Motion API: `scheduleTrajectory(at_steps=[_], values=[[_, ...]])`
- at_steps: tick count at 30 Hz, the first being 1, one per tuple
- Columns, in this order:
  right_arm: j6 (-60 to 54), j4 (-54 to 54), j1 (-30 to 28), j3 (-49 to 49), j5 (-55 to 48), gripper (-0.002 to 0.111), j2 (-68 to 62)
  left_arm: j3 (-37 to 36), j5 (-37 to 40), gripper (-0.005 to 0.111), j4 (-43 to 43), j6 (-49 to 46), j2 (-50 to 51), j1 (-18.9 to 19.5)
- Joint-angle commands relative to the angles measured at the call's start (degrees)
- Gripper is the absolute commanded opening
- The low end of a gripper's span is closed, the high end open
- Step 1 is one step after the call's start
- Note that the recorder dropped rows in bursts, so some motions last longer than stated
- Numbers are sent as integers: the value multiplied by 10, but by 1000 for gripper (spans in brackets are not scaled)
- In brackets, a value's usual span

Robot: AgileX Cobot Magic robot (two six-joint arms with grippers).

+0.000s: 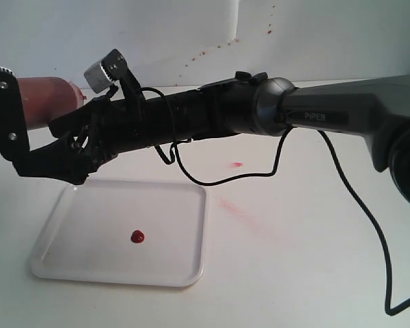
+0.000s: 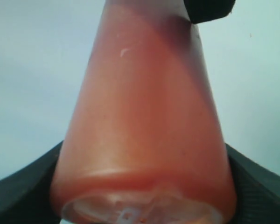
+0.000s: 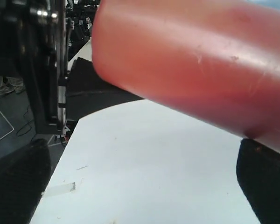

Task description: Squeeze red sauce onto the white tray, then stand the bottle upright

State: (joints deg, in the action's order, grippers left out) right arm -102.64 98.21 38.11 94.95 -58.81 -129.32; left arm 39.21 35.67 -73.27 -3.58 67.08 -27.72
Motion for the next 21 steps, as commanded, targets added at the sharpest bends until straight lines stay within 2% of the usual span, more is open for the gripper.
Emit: scheduleTrajectory(at_steps=[1, 11, 18, 21], values=[[-3, -19, -3, 4, -8, 105, 11, 3, -24, 0, -12, 5, -4, -2], [87, -244, -3, 4, -2, 105, 11, 3, -25, 0, -12, 18, -67, -2], [81, -168, -3, 3, 70, 105, 11, 3, -29, 0, 37, 18, -139, -2], [48, -120, -3, 3, 64, 105, 11, 3, -29, 0, 56, 23, -169, -2]])
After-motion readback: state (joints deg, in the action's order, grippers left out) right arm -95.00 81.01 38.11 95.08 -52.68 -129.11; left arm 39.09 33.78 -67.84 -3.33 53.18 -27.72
